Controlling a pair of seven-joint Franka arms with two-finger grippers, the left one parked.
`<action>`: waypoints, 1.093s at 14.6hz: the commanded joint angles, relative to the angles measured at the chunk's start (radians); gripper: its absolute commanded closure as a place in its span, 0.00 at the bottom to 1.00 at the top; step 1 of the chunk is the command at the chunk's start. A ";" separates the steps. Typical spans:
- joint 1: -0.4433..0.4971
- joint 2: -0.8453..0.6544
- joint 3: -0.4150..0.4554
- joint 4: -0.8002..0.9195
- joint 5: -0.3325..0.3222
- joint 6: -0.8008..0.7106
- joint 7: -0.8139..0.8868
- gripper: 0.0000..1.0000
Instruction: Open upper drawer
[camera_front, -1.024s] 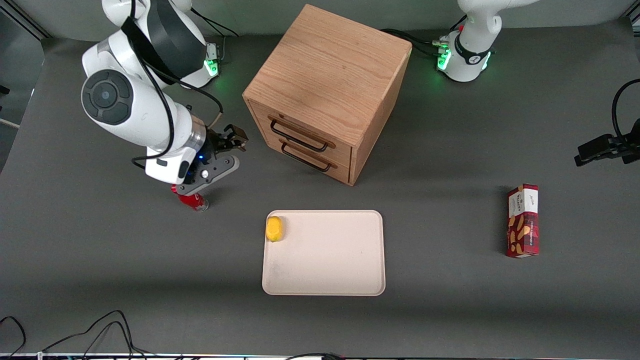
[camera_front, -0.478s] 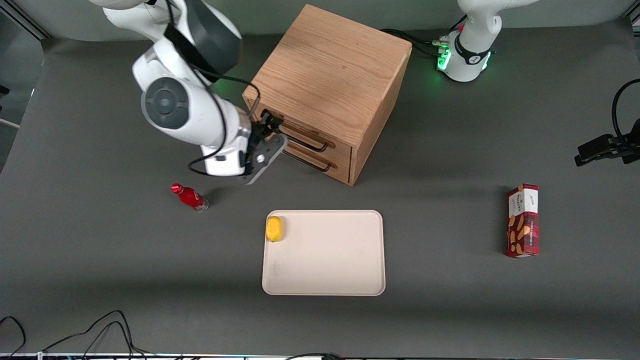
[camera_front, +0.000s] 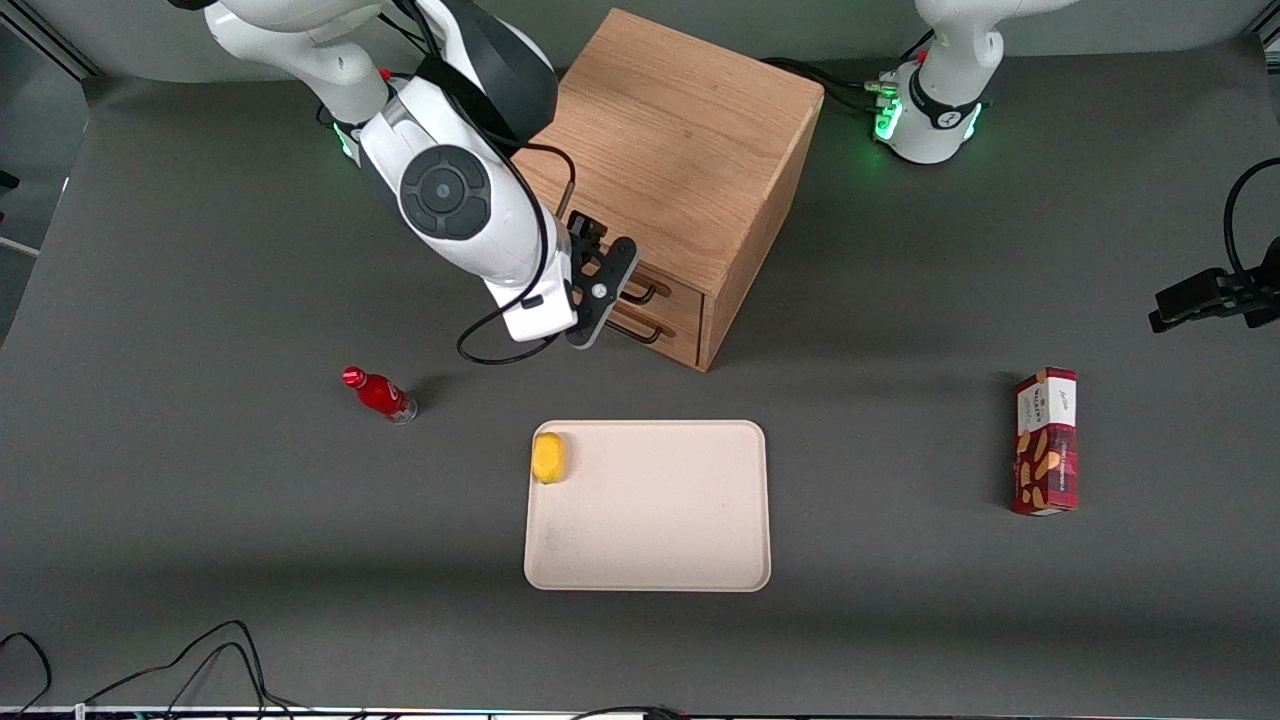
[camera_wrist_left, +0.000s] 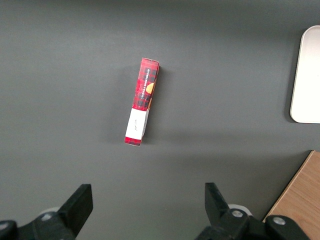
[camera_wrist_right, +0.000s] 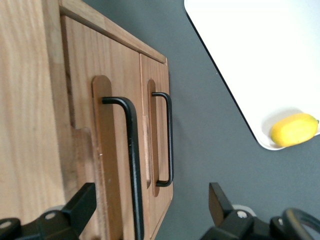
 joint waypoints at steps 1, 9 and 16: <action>0.005 0.024 -0.001 0.023 -0.018 0.023 -0.051 0.00; 0.002 0.013 0.005 -0.038 -0.012 0.035 -0.052 0.00; -0.006 0.001 0.011 -0.086 0.001 0.035 -0.038 0.00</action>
